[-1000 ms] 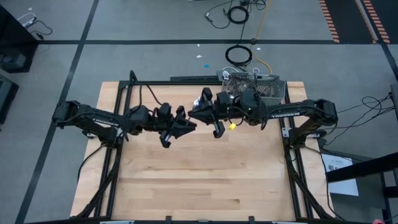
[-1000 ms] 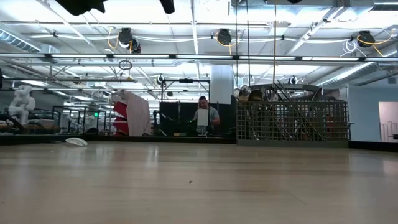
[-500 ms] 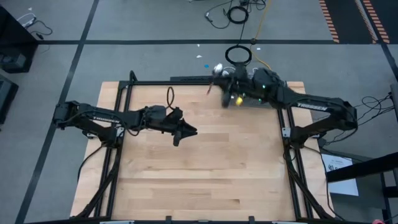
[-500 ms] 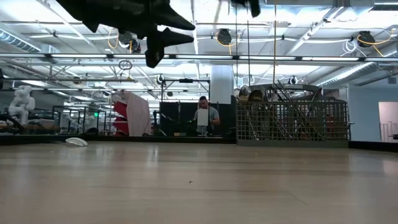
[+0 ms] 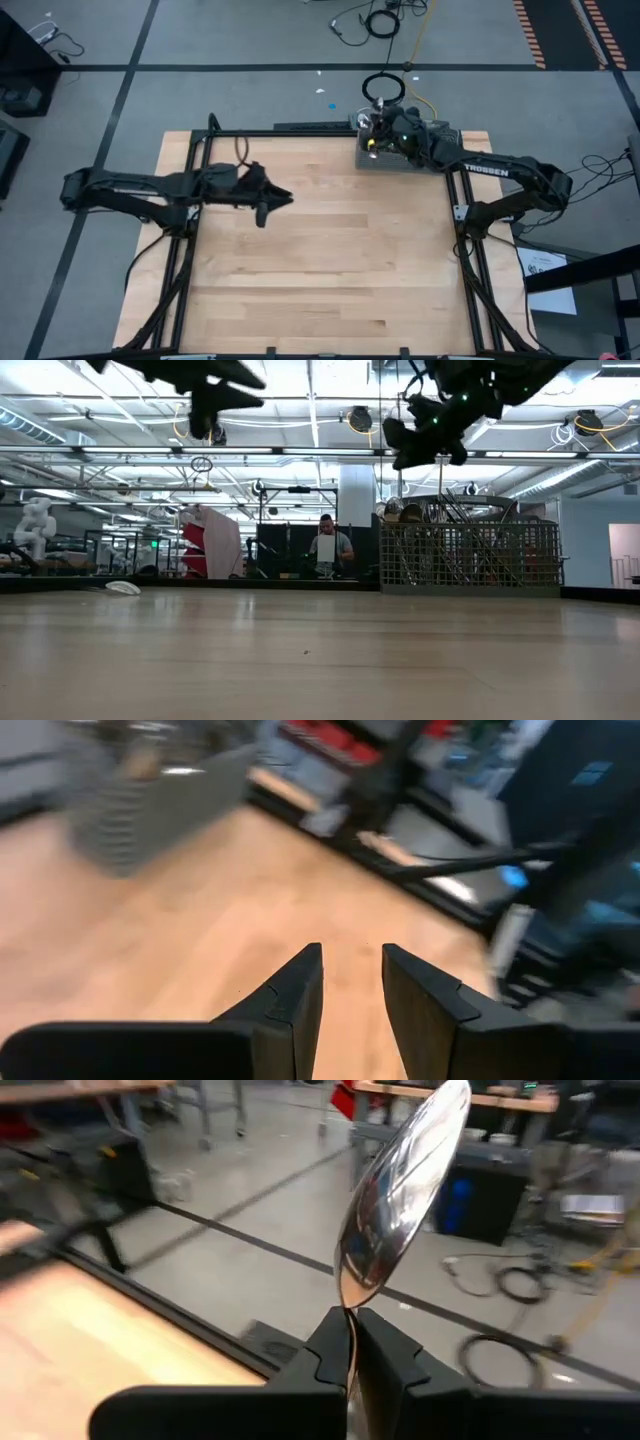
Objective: Sort silverware
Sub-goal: Put the silver spoon into the gray utensil holder
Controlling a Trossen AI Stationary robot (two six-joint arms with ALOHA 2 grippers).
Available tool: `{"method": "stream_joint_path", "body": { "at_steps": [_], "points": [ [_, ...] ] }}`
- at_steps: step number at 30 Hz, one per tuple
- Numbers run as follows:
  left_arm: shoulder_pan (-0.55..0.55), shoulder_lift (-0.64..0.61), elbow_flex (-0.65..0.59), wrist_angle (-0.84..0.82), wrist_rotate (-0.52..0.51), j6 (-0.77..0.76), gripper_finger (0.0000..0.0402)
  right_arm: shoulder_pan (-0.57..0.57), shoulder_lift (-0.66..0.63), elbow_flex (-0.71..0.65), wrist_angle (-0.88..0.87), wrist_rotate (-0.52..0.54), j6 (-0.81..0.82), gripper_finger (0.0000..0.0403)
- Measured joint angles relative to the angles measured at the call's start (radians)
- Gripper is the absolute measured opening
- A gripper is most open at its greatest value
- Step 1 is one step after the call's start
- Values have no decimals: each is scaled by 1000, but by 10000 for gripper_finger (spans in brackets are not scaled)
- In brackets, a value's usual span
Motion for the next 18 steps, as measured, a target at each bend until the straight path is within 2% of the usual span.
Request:
{"method": "stream_joint_path", "body": {
  "at_steps": [5,8,18],
  "points": [
    [1,-102,0,-166,-149,2,114,-1,2,-78,120,57,-82,0],
    [0,-129,0,-211,-179,21,114,2,5,-100,177,88,-101,0],
    [1,-134,0,-214,-218,25,114,39,105,-103,153,52,-12,0]
  ]
}}
